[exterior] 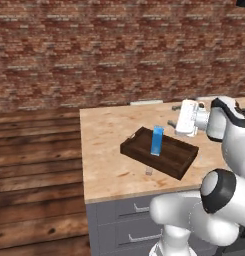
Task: Take out the milk from the fridge and place it on the tray on the counter. Then take the sugar cube near the tray and place it in the tray.
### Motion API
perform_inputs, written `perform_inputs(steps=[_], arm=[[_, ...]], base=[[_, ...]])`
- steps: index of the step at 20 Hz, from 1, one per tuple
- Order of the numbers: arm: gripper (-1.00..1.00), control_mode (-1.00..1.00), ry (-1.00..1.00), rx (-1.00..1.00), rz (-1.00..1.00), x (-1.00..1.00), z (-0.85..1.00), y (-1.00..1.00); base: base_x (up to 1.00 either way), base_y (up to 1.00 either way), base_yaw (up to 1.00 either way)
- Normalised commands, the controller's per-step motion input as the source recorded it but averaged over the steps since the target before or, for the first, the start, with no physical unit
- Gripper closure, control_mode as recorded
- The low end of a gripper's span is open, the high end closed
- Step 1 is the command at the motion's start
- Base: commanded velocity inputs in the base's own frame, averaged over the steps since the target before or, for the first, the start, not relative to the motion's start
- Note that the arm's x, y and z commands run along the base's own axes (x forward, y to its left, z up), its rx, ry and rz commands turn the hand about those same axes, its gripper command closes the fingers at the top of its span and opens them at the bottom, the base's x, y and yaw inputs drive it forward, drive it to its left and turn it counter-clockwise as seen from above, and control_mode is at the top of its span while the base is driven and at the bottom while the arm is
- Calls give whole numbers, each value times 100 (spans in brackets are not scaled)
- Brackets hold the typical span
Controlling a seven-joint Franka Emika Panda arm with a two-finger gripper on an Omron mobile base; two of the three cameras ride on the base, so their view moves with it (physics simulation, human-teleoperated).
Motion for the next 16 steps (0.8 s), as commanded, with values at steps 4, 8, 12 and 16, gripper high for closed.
perform_inputs(steps=[4,8,12,16], arm=[[-100,-100,0,-10,-36,-73,35,2],[-100,-100,12,-8,-45,-75,38,11],[-100,-100,21,-4,-49,-72,20,2],[-100,-100,14,-2,-52,-71,7,21]], base=[[0,0,0],[0,0,0],[0,0,0],[0,0,0]])
